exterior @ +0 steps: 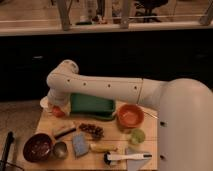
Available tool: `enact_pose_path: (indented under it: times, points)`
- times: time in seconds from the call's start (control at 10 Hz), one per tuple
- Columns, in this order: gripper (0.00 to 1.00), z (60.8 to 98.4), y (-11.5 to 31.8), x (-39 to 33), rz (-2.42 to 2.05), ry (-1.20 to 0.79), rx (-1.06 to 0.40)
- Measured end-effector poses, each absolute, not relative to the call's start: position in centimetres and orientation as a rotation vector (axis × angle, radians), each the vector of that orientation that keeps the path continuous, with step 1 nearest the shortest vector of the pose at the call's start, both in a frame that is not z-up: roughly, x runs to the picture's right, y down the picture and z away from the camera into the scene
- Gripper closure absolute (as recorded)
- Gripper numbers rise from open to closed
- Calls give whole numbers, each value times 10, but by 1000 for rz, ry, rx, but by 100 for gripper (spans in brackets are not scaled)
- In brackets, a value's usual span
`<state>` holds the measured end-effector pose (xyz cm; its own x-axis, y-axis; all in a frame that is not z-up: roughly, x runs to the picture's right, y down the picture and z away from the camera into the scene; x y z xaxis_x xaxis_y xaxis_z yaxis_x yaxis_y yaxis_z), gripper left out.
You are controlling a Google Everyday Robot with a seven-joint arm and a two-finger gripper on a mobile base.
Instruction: Place apple in paper cup
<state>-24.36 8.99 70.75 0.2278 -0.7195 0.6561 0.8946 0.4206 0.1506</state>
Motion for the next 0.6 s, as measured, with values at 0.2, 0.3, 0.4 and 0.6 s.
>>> enact_pose_path:
  times: [0.2,0.3,0.4,0.6]
  points:
    - [100,713,84,-245,-1143,-723,-271]
    - [100,715,83,-245,-1146,-723,-264]
    - [100,717,81,-247,-1151,-720,-248]
    - [100,721,77,-251,-1167,-717,-208]
